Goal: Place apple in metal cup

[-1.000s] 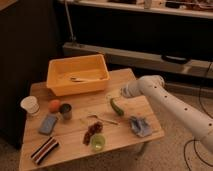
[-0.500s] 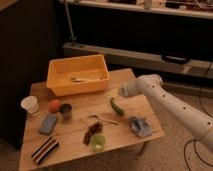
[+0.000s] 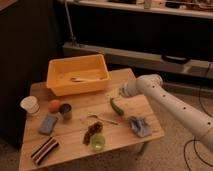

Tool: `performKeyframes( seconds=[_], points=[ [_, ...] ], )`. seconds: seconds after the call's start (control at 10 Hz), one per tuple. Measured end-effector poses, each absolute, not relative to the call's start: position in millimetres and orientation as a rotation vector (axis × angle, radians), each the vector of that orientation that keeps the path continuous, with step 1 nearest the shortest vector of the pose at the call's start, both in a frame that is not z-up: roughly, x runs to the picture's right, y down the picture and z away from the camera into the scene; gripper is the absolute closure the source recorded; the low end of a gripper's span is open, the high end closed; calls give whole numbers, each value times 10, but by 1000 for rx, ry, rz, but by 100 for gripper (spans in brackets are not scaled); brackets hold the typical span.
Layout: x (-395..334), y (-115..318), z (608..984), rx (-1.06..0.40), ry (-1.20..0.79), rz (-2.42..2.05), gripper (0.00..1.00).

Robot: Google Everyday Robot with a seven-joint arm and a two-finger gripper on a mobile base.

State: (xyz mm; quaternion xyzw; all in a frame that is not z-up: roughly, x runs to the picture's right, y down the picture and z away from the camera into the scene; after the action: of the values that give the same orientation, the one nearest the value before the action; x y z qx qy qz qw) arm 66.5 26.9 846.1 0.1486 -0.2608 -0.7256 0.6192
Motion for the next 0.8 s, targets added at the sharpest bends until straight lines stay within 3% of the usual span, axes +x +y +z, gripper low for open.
performKeyframes(
  seconds=[0.4,0.8],
  points=[
    [449,194,8297,407,-595,-1748,20],
    [-709,7,7449,572,-590,-2051,20]
  ],
)
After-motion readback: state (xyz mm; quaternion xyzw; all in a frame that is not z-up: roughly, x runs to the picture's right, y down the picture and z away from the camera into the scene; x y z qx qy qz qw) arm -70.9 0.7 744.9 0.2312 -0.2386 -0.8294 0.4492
